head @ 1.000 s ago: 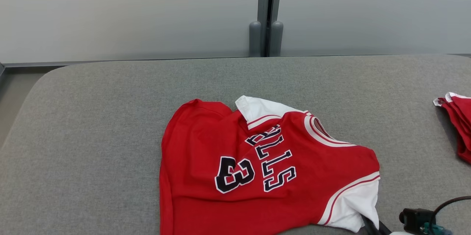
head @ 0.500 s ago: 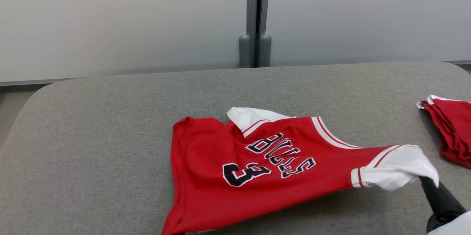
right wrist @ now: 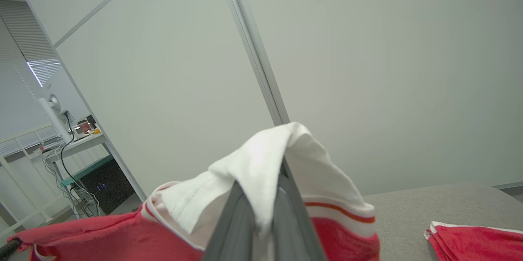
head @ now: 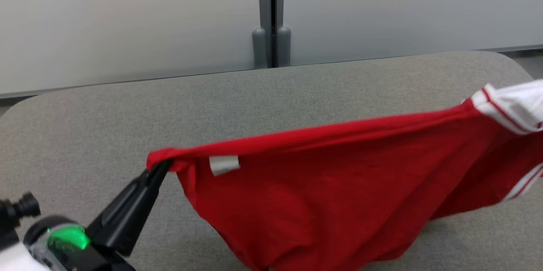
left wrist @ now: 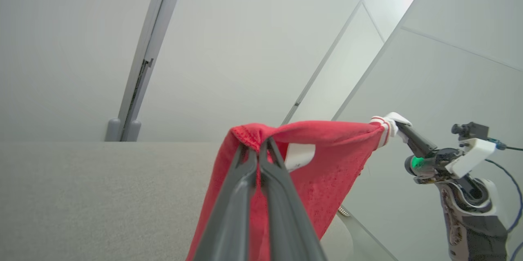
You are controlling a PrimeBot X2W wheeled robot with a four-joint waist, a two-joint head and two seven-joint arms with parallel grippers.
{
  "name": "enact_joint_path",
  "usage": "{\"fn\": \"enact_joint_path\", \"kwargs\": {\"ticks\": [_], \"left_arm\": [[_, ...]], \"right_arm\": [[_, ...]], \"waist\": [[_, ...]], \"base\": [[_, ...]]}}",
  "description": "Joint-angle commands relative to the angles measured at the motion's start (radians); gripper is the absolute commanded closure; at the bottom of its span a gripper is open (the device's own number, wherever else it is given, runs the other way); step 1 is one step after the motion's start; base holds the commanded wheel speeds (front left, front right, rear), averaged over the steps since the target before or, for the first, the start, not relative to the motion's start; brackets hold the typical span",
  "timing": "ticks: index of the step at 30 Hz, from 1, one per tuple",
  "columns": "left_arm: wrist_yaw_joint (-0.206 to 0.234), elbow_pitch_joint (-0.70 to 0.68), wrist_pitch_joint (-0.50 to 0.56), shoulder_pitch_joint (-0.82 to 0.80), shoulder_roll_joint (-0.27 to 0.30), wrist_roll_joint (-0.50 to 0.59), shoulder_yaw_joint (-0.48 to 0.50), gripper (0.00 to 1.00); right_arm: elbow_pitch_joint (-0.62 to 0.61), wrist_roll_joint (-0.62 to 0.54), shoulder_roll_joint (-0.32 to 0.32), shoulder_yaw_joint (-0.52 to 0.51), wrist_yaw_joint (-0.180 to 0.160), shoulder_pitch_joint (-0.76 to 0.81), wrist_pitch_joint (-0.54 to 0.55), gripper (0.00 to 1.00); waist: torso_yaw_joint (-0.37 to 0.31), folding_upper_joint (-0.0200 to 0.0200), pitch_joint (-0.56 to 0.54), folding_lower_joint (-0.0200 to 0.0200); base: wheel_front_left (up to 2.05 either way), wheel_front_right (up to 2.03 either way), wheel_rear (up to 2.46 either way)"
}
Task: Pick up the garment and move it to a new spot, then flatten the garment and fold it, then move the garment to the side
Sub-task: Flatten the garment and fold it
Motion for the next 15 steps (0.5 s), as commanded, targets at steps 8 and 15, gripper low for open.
{"fn": "enact_joint_path", "kwargs": {"ticks": [8, 15], "left_arm": [[0.092, 0.167, 0.146, -0.517, 0.061, -0.083, -0.013, 1.00], [0.135, 0.621, 0.144, -1.098, 0.044, 0.024, -0.091, 1.00]], "right_arm": [[0.178, -0.056, -0.045, -0.024, 0.000, -0.383, 0.130, 1.00], [0.435, -0.245, 0.030, 0.068, 0.000, -0.846, 0.145, 1.00]], "waist": [[0.009, 0.0000, 0.188, 0.0000], [0.032, 0.0000, 0.383, 0.0000]], "base": [[0.00, 0.00, 0.00], [0.00, 0.00, 0.00]]}}
